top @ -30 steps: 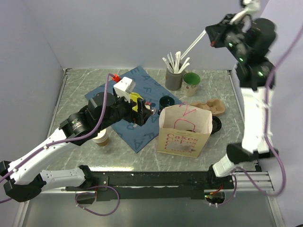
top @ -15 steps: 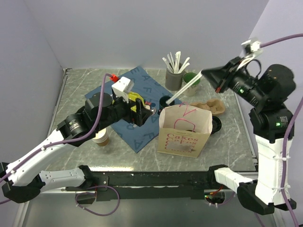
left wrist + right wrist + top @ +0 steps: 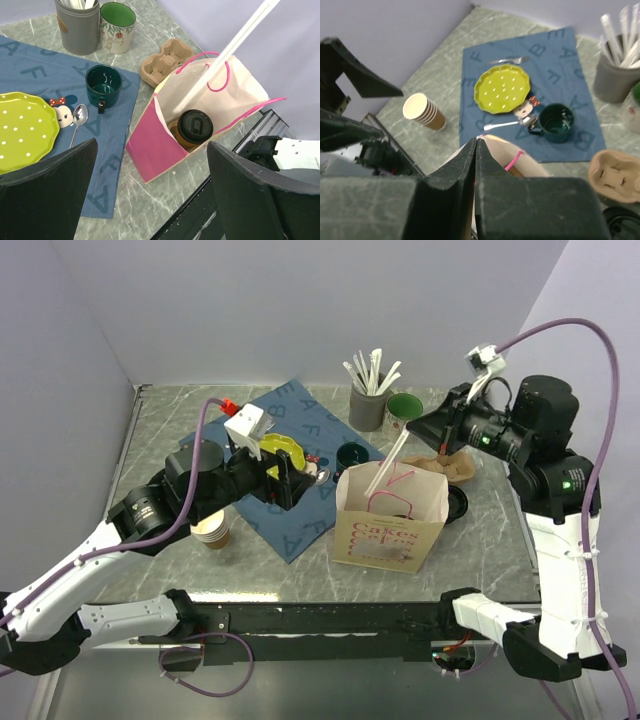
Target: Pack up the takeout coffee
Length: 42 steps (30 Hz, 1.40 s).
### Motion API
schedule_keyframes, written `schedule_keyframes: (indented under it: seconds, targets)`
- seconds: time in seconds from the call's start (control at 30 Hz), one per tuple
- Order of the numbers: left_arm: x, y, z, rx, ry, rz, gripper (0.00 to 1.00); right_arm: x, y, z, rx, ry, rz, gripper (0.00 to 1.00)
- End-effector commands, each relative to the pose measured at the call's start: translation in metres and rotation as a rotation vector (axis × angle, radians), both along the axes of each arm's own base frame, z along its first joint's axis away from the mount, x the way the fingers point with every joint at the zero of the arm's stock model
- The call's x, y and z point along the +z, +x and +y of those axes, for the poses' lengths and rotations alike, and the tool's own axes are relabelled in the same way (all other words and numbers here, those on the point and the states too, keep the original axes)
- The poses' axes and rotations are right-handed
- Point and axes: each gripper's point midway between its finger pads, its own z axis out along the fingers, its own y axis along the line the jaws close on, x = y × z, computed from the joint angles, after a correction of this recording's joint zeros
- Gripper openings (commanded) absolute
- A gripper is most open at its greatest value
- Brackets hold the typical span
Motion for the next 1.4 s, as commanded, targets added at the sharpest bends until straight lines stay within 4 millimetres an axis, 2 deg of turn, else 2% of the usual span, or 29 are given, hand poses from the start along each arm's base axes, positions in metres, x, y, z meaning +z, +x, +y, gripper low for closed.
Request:
schedule_keyframes:
  seconds: [0.0,0.03,0.07,0.13,0.23,0.33,0.37,0.43,0.47,0.5,0.53,0.57,0.63,0.7,0.8,0.83,0.87,0.93,0.97,1.03,1.13,1.3,1.33,1.37]
  targets:
    - [0.005,-0.003,0.007,0.006,-0.027,-0.022,0.97,-0.023,-0.002,0.014,0.042,-0.021,0.075,0.07]
    - [0.006,-0.004,0.008,0.006,-0.03,-0.026,0.97,-0.024,-0.004,0.03,0.088,-0.017,0.077,0.08]
    - [0.003,-0.003,0.007,0.006,-0.027,-0.026,0.97,-0.033,-0.001,0.036,0.089,-0.029,0.097,0.09]
    - [0.003,-0.003,0.008,0.006,-0.03,-0.035,0.97,-0.047,-0.001,0.054,0.128,-0.046,0.147,0.2]
    - [0.004,-0.002,0.007,0.005,-0.029,-0.044,0.97,-0.052,0.007,0.059,0.109,-0.054,0.202,0.33]
    - [0.007,-0.001,0.008,0.009,-0.036,-0.057,0.97,-0.042,0.012,0.053,0.056,-0.072,0.191,0.44]
    - [0.01,-0.001,0.008,0.007,-0.041,-0.063,0.97,-0.031,0.009,0.049,0.042,-0.074,0.178,0.47]
    - [0.014,-0.004,0.004,-0.017,-0.048,-0.064,0.97,-0.027,0.011,0.043,0.006,-0.092,0.18,0.59]
    - [0.022,-0.005,0.004,-0.023,-0.061,-0.073,0.97,-0.014,0.009,0.04,-0.008,-0.082,0.162,0.64]
    - [0.024,-0.005,0.002,-0.029,-0.066,-0.072,0.97,-0.018,0.003,0.035,-0.018,-0.098,0.199,0.89]
    - [0.025,-0.006,0.0,-0.037,-0.066,-0.066,0.97,-0.018,0.002,0.034,-0.028,-0.102,0.216,1.0]
    - [0.032,-0.009,-0.001,-0.054,-0.079,-0.073,0.97,-0.006,-0.004,0.031,-0.036,-0.09,0.201,1.0]
    - [0.035,-0.009,-0.005,-0.066,-0.083,-0.07,0.97,-0.004,-0.013,0.023,-0.087,-0.063,0.245,1.0]
    - [0.046,-0.01,-0.005,-0.065,-0.115,-0.075,0.97,-0.001,-0.014,0.009,-0.195,-0.03,0.272,1.0]
    - [0.067,-0.014,-0.004,-0.072,-0.195,-0.097,0.97,0.005,-0.028,-0.001,-0.254,0.036,0.284,1.0]
    - [0.074,-0.017,-0.001,-0.075,-0.22,-0.11,0.97,0.013,-0.038,-0.007,-0.272,0.08,0.263,1.0]
    - [0.083,-0.018,-0.001,-0.081,-0.254,-0.132,0.97,0.007,-0.04,-0.01,-0.291,0.086,0.275,1.0]
    - [0.095,-0.023,0.003,-0.087,-0.301,-0.149,0.97,0.012,-0.052,-0.019,-0.308,0.118,0.241,1.0]
    - [0.096,-0.024,0.003,-0.087,-0.313,-0.152,0.97,0.006,-0.052,-0.019,-0.31,0.116,0.244,1.0]
    - [0.107,-0.027,0.01,-0.079,-0.36,-0.173,0.97,0.007,-0.061,-0.024,-0.316,0.138,0.23,1.0]
    - [0.107,-0.027,0.014,-0.063,-0.387,-0.179,0.97,-0.003,-0.064,-0.025,-0.314,0.146,0.233,1.0]
    - [0.093,-0.022,0.011,-0.05,-0.341,-0.162,0.97,0.0,-0.065,-0.027,-0.317,0.162,0.192,1.0]
    - [0.09,-0.02,0.009,-0.053,-0.328,-0.158,0.97,0.006,-0.065,-0.029,-0.322,0.161,0.172,1.0]
    - [0.092,-0.021,0.007,-0.061,-0.326,-0.162,0.97,0.007,-0.064,-0.03,-0.325,0.151,0.166,1.0]
